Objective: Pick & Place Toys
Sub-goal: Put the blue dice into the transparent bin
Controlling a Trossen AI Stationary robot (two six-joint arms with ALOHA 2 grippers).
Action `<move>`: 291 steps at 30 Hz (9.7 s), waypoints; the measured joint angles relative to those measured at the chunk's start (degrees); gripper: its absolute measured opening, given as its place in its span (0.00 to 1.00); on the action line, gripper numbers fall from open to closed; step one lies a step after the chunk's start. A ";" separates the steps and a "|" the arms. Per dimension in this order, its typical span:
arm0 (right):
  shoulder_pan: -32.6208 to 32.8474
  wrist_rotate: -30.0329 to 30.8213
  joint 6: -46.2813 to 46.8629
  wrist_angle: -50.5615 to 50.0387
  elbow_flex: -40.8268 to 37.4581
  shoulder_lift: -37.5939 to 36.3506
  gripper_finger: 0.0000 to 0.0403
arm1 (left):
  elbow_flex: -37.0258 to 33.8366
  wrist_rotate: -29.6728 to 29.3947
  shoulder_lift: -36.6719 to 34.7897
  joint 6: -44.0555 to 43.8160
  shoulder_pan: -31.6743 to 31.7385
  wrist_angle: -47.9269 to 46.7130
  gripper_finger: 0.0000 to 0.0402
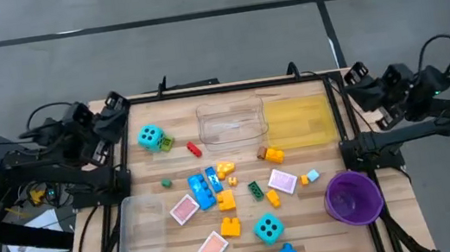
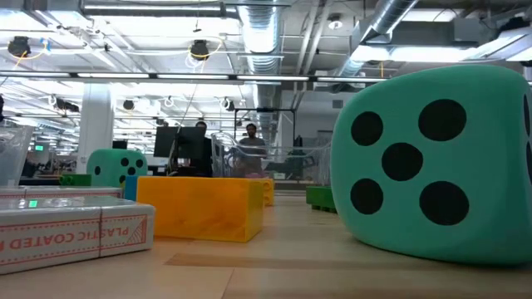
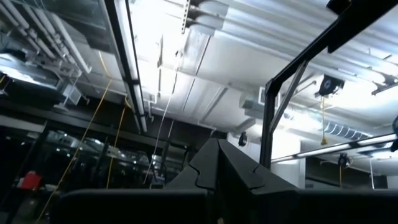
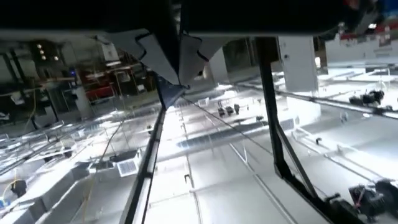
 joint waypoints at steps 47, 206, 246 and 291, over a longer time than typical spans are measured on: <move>0.00 6.49 11.20 2.11 0.00 0.11 0.66 | 0.00 -8.75 5.90 6.57 0.85 6.19 0.93; 0.00 9.05 12.03 -2.59 -0.02 0.11 0.66 | 9.71 -9.18 45.75 -3.30 42.95 -98.14 1.00; 0.00 9.27 13.08 -2.69 -0.02 0.09 0.66 | 9.44 -7.95 33.72 -2.90 42.35 -98.61 0.84; 0.04 7.48 13.12 -5.83 -0.02 0.09 0.66 | 54.30 -0.92 57.46 18.84 15.80 -80.84 0.84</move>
